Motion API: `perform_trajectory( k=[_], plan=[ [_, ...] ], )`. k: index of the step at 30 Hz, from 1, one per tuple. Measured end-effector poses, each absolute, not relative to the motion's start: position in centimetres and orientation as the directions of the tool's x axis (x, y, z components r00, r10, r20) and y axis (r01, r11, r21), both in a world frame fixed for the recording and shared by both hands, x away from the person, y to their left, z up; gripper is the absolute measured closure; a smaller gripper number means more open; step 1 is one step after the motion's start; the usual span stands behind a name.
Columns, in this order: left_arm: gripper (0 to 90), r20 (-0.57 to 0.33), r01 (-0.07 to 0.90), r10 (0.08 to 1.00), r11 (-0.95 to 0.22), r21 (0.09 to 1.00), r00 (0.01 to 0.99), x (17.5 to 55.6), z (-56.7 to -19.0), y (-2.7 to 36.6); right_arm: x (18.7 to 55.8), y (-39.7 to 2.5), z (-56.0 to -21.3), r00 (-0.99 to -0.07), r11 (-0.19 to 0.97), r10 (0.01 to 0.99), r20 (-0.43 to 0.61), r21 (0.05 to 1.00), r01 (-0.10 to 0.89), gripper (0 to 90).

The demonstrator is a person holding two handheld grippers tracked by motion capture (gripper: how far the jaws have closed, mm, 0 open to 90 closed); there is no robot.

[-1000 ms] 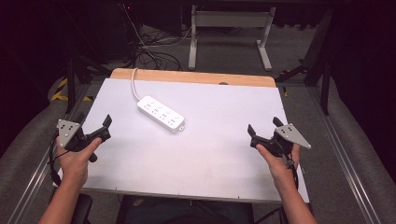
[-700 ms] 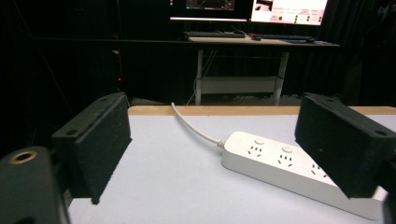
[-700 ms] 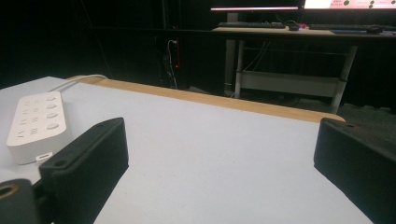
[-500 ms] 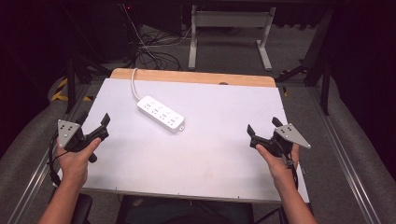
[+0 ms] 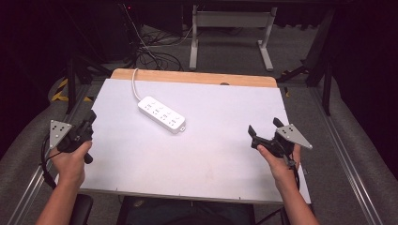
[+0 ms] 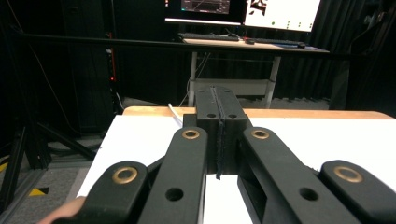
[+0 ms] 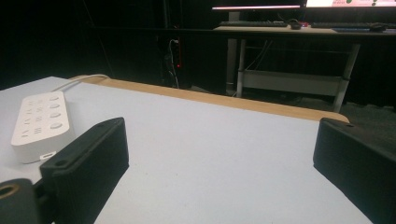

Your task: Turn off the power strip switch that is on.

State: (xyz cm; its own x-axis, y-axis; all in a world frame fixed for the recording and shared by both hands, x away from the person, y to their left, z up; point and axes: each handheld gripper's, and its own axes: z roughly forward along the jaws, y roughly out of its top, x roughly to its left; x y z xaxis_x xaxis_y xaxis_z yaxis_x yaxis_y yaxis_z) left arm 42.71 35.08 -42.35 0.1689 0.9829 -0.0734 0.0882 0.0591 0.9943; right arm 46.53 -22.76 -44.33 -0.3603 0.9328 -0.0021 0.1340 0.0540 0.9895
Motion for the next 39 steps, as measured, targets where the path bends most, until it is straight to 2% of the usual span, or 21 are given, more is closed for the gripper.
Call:
perform_trajectory(
  k=[12, 19, 23, 30, 35, 39],
  plan=[
    [89.9, -0.055, 0.08, 0.985, 0.042, 0.996, 0.163, 43.0, -42.0, 34.8, 46.5, -22.8, -44.4, -0.361, 0.055, 0.933, -0.002, 0.989, 0.138, 4.0],
    [89.9, -0.02, 0.035, 0.984, 0.014, 0.999, 0.179, 43.4, -41.2, 34.7, 46.4, -22.8, -44.5, -0.363, 0.041, 0.932, 0.015, 0.988, 0.147, 4.4],
    [89.9, -0.053, 0.041, 0.983, 0.046, 0.998, 0.179, 43.5, -41.0, 34.8, 46.5, -22.8, -44.6, -0.363, 0.041, 0.932, 0.019, 0.987, 0.157, 4.7],
    [89.9, -0.032, 0.023, 0.982, 0.028, 0.999, 0.186, 43.9, -40.0, 34.8, 46.6, -22.6, -44.6, -0.368, 0.056, 0.93, 0.003, 0.987, 0.148, 4.6],
    [89.9, -0.025, 0.029, 0.982, 0.019, 0.999, 0.187, 44.2, -39.4, 34.7, 46.6, -22.6, -44.6, -0.37, 0.059, 0.929, -0.001, 0.988, 0.145, 4.7],
    [89.9, -0.045, 0.069, 0.978, 0.031, 0.997, 0.204, 44.6, -39.1, 34.5, 46.6, -22.6, -44.6, -0.371, 0.057, 0.929, 0.002, 0.987, 0.148, 4.8]
  ],
)
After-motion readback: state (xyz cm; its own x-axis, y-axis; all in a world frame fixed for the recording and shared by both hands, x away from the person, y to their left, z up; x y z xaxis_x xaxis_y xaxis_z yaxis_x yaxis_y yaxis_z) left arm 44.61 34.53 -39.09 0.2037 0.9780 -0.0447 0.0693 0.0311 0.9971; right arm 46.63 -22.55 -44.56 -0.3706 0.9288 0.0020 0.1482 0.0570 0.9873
